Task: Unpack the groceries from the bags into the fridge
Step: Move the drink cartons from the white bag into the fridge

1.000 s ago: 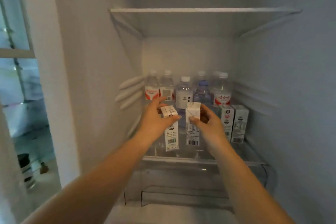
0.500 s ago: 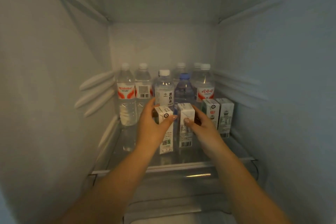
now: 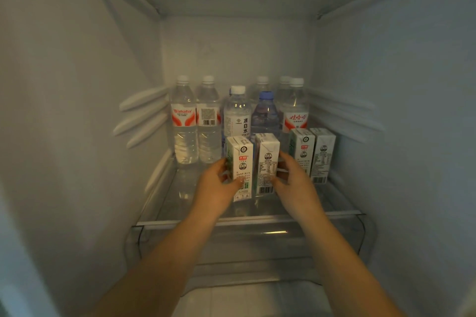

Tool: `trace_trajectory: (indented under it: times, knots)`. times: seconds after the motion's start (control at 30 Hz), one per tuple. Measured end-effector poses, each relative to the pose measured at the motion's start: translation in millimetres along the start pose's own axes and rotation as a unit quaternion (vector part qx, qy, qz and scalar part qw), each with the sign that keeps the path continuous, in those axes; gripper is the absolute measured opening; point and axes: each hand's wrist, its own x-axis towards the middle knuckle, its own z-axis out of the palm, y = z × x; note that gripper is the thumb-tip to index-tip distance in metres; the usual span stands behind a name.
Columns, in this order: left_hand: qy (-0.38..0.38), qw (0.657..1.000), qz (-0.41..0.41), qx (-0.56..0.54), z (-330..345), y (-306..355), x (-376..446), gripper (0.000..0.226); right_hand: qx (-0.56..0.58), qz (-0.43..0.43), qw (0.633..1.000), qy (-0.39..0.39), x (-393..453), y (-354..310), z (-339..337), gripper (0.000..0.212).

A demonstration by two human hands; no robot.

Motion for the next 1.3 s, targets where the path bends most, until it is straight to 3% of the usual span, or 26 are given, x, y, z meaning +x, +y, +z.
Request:
trace_trajectory:
  times: [0.37,0.6,1.1,1.3]
  knots:
    - [0.007,0.996,0.028,0.084,25,7,11,0.044,-0.064,0.007,0.996,0.055,8,5,-10,0.034]
    - [0.005,0.995,0.045,0.094,40,9,21,0.044,-0.109,-0.012,0.984,0.138,17,16,-12,0.028]
    - [0.02,0.994,0.064,0.092,59,5,26,0.046,-0.108,0.015,0.98,0.165,29,26,-17,0.025]
    - [-0.018,0.996,0.045,0.079,52,11,14,0.053,-0.085,0.022,0.985,0.15,26,26,-20,0.028]
